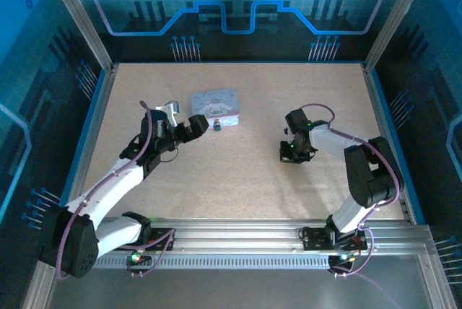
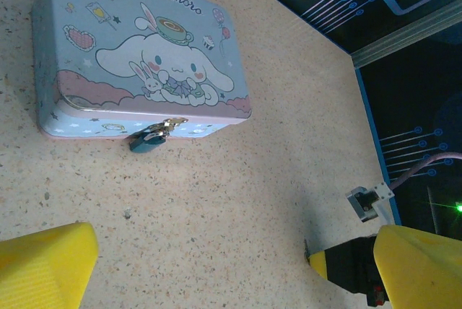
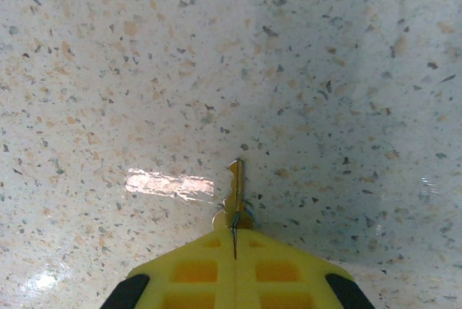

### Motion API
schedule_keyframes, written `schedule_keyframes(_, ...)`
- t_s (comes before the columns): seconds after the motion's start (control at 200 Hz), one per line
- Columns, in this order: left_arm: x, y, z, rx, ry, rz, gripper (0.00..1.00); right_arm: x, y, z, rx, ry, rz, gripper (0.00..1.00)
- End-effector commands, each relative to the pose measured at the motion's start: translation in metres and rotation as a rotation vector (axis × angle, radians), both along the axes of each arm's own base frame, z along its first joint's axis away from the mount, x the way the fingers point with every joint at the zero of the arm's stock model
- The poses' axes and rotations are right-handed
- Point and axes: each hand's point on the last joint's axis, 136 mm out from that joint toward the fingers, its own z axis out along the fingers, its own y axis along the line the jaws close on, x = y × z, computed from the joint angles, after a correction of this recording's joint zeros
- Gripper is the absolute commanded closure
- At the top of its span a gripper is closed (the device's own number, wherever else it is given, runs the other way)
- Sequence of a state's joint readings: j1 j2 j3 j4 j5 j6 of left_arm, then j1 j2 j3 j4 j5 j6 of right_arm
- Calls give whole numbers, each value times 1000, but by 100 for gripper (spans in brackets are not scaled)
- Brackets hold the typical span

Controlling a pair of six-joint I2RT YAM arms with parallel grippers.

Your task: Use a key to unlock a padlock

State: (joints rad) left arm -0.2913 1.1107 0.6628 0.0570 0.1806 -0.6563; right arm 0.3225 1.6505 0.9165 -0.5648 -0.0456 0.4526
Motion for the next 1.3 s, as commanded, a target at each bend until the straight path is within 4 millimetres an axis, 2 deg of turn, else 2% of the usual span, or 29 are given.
schedule_keyframes(0.0,-3,-3,12,-20,-19,-10,1,-5,-4,-3,-46,12,5,97)
schedule_keyframes(0.36,-1,-7,25,-81,-24,-2,1,4,-3,15,-37,-68,-1,100)
schedule_keyframes(0.785,4,-19,25,-227,45,1,1,11,1,45,-16,-186,22,100)
schedule_keyframes(1.121,9,-33,30,-363,94,-22,2,21,19,90,70,-352,71,100)
schedule_keyframes(1.296,10,-46,36,-435,108,-51,6,26,31,118,141,-462,109,100)
